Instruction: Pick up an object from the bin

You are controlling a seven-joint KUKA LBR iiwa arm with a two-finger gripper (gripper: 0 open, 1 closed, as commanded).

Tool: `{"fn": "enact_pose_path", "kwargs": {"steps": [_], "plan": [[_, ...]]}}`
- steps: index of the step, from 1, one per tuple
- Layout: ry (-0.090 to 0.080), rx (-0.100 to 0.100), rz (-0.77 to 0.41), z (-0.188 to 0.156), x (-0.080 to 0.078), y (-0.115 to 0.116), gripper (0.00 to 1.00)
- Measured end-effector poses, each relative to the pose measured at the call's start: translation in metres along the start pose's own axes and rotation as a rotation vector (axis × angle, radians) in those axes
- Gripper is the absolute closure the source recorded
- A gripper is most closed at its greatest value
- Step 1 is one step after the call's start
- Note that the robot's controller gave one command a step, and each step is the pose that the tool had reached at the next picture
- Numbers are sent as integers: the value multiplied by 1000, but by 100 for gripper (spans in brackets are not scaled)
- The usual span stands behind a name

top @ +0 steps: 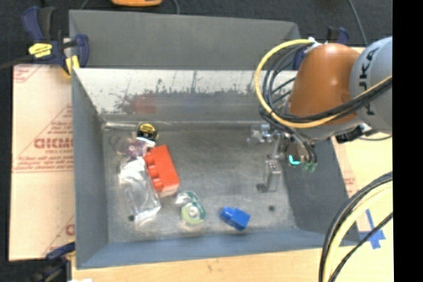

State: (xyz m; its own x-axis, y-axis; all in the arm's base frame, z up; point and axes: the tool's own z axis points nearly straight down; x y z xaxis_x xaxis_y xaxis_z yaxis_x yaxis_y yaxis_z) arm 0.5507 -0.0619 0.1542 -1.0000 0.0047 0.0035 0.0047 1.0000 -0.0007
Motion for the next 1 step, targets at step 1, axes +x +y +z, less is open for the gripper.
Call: {"fn": "enact_pose_path", "kwargs": {"steps": [1], "plan": [[-9,0,-207,79,68,23,0]]}}
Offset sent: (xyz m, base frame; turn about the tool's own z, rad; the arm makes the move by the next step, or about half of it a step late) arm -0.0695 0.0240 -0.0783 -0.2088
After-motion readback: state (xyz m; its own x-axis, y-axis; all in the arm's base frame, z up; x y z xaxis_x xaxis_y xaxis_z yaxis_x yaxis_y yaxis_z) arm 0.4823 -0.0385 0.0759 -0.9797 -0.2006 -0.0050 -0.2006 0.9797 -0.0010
